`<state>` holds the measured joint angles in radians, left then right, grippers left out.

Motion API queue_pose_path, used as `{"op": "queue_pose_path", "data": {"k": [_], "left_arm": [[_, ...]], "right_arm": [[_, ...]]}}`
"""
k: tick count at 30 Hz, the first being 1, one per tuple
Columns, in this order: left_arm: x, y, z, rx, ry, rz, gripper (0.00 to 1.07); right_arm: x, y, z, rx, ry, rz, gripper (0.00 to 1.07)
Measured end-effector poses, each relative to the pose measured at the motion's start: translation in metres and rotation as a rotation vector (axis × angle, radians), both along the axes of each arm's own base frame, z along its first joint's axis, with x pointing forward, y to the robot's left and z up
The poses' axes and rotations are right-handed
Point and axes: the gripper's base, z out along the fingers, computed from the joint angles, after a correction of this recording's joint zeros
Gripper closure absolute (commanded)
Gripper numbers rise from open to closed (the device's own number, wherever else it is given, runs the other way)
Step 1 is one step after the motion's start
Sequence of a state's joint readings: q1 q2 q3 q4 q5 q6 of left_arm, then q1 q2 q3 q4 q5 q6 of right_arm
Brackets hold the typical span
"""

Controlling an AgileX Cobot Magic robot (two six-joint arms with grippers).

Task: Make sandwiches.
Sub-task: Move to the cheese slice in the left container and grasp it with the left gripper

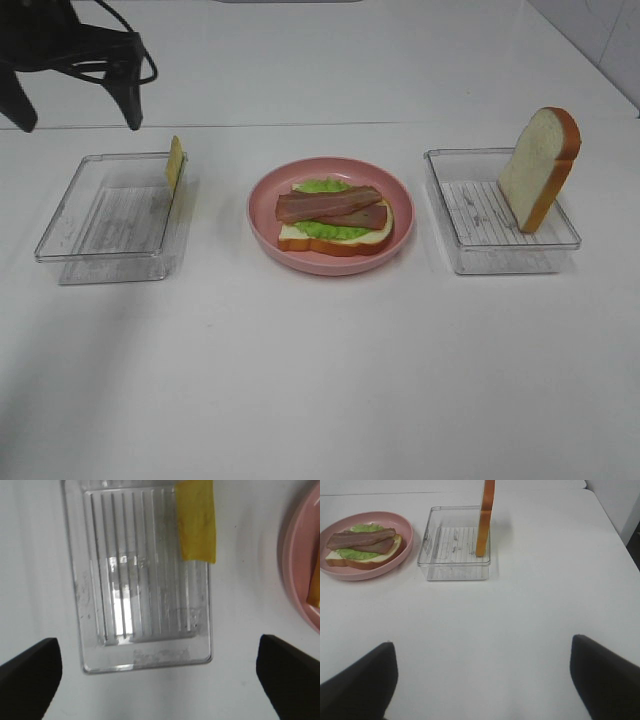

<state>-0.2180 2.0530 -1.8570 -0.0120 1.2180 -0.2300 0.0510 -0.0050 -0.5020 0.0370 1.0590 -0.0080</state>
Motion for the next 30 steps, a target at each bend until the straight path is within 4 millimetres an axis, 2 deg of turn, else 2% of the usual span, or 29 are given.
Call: {"op": "queue_pose_path", "data": {"k": [1,3,5,6,10,12,13,14,20,27,30], "left_arm": [[0.000,0.000,0.000,0.000,0.000,0.000,0.04],[0.018,-0.011,-0.014,-0.006,-0.002,-0.001,0.04],[0.023,-0.014,-0.019,-0.008,-0.004,-0.005,0.04],[0.033,-0.021,-0.025,-0.011,-0.015,-0.013,0.04],[0.045,-0.030,-0.037,-0.028,-0.018,-0.021,0.04],[0.054,-0.037,-0.050,-0.048,-0.010,-0.023,0.04],[0.054,-0.037,-0.050,-0.048,-0.010,-0.023,0.04],[0.060,-0.039,-0.061,-0.052,-0.004,-0.024,0.04],[0.067,-0.042,-0.084,-0.047,0.023,-0.023,0.04],[0.068,-0.042,-0.095,-0.040,0.043,-0.029,0.06],[0.069,-0.042,-0.099,-0.037,0.048,-0.036,0.11]], "right_arm": [[0.000,0.000,0.000,0.000,0.000,0.000,0.23],[0.000,0.000,0.000,0.000,0.000,0.000,0.23],[0.000,0.000,0.000,0.000,0.000,0.000,0.23],[0.000,0.000,0.000,0.000,0.000,0.000,0.23],[0.000,0.000,0.000,0.000,0.000,0.000,0.23],[0.000,0.000,0.000,0.000,0.000,0.000,0.23],[0.000,0.000,0.000,0.000,0.000,0.000,0.23],[0.000,0.000,0.000,0.000,0.000,0.000,0.23],[0.000,0.000,0.000,0.000,0.000,0.000,0.23],[0.000,0.000,0.000,0.000,0.000,0.000,0.23],[0.000,0.000,0.000,0.000,0.000,0.000,0.23]]}}
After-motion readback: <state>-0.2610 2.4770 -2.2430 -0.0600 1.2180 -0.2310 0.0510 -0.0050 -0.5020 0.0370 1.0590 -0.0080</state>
